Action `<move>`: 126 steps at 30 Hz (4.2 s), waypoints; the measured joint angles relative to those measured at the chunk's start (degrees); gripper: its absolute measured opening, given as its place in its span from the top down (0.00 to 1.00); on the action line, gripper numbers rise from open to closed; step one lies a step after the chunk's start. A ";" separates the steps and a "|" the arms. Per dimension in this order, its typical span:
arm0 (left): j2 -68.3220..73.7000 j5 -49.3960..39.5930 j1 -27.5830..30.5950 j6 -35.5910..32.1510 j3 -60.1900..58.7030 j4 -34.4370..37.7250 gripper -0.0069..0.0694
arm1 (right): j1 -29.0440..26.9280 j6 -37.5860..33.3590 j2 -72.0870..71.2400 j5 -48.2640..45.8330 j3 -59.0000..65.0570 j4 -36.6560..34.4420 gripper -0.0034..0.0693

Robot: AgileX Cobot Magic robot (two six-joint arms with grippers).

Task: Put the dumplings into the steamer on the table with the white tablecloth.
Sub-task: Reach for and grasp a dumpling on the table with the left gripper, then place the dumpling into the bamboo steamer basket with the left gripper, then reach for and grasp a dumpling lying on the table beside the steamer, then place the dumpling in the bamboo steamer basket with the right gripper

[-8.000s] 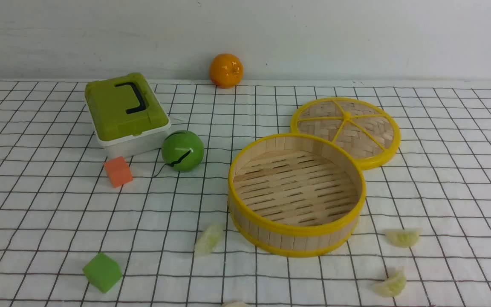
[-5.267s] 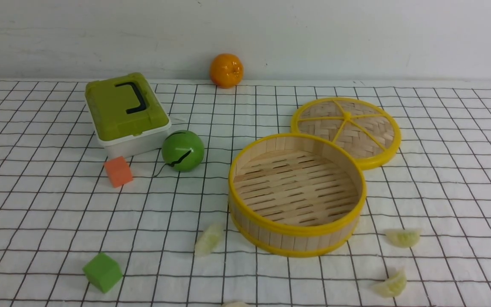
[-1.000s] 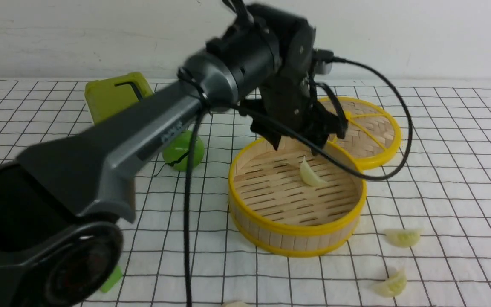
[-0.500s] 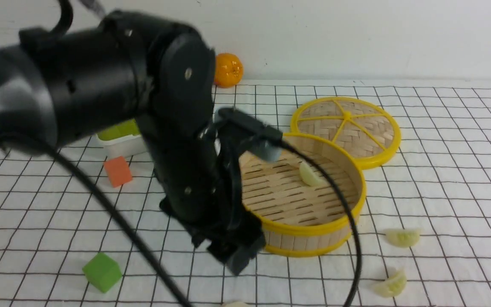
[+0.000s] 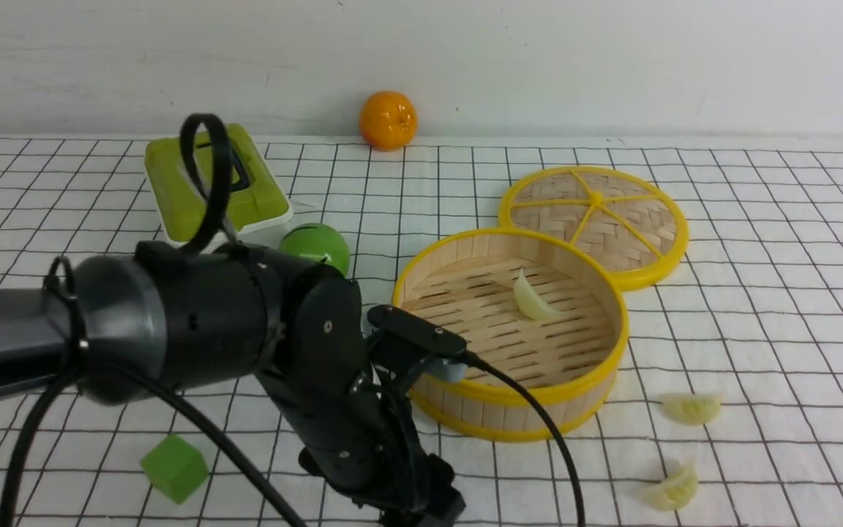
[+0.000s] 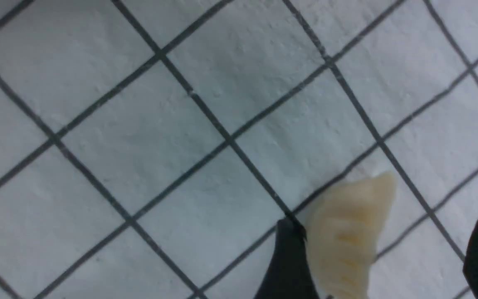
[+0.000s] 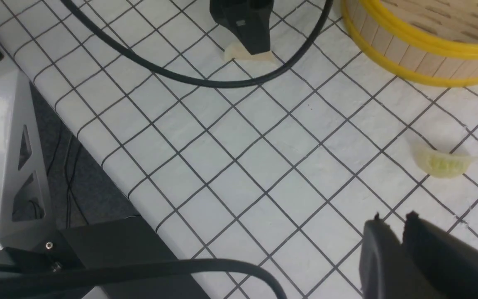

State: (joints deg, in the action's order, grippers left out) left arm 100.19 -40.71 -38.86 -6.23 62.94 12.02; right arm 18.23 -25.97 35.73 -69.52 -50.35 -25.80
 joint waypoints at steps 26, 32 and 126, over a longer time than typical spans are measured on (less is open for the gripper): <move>14.52 -9.81 4.17 14.35 41.80 -1.08 0.65 | 0.00 0.00 0.00 -0.11 0.00 0.91 0.82; 27.35 -9.33 4.19 22.13 50.71 -8.03 0.65 | 0.00 0.00 0.00 0.04 0.00 0.91 0.82; -56.69 -20.52 3.97 19.14 -17.68 -14.41 0.93 | 10.37 36.58 71.82 20.59 -36.86 23.58 0.68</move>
State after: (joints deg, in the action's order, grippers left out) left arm 43.50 -61.23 -34.90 12.91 45.25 -2.39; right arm 28.61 10.61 107.54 -48.93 -87.21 -2.22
